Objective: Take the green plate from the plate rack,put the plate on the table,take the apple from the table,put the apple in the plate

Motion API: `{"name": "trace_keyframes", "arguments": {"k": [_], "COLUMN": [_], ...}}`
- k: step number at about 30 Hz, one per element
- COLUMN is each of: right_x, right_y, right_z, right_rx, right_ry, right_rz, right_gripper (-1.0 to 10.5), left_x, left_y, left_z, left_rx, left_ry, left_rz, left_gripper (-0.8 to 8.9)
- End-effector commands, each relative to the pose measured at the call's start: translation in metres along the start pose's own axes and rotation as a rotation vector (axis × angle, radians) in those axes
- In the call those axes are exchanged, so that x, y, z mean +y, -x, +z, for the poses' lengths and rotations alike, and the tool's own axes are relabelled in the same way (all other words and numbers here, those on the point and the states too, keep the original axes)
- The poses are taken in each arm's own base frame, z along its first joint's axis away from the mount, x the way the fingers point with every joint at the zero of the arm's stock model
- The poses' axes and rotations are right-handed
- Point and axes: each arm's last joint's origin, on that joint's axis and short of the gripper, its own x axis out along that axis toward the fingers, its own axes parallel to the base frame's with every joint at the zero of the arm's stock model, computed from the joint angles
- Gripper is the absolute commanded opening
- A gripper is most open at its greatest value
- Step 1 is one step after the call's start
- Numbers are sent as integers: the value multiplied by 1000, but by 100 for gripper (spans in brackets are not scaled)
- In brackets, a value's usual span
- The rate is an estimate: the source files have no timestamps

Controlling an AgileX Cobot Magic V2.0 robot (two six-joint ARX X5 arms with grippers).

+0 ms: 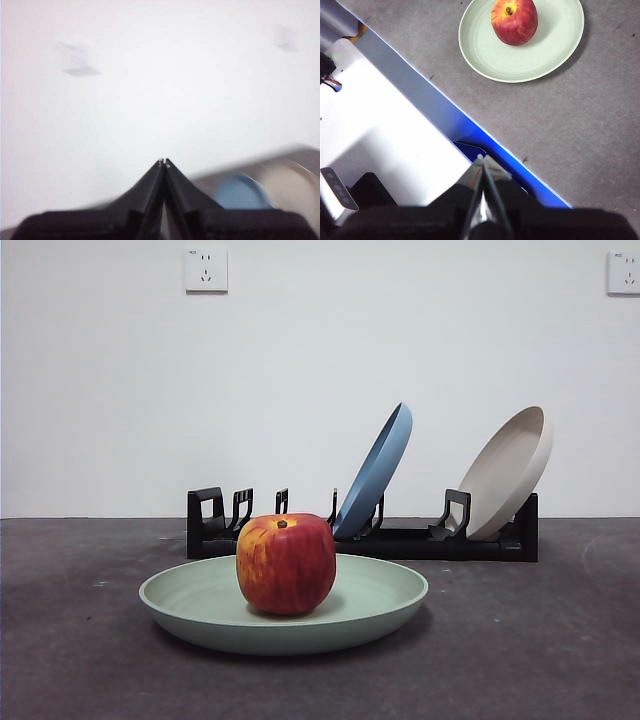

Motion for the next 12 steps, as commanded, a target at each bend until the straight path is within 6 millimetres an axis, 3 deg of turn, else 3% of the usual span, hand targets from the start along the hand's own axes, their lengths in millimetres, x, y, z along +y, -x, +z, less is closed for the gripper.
{"name": "trace_keyframes", "arguments": {"k": [1,7,12], "right_x": [0,0,0], "right_y": [-1,-1,-1], "right_z": [-1,-1,-1], "right_rx": [0,1,1], "right_ry": [-5,-5,-5], "right_rz": [0,0,0], "right_gripper": [1,1,1], "left_x": [7,16,19], "left_y": [11,24,28], "left_z": [-18,-81,-139], "left_rx": [-61,-134,-63], "left_ry": [-29,-58,-48], "left_rz": [102,271,347], "left_gripper": [-4,-4,-3]}}
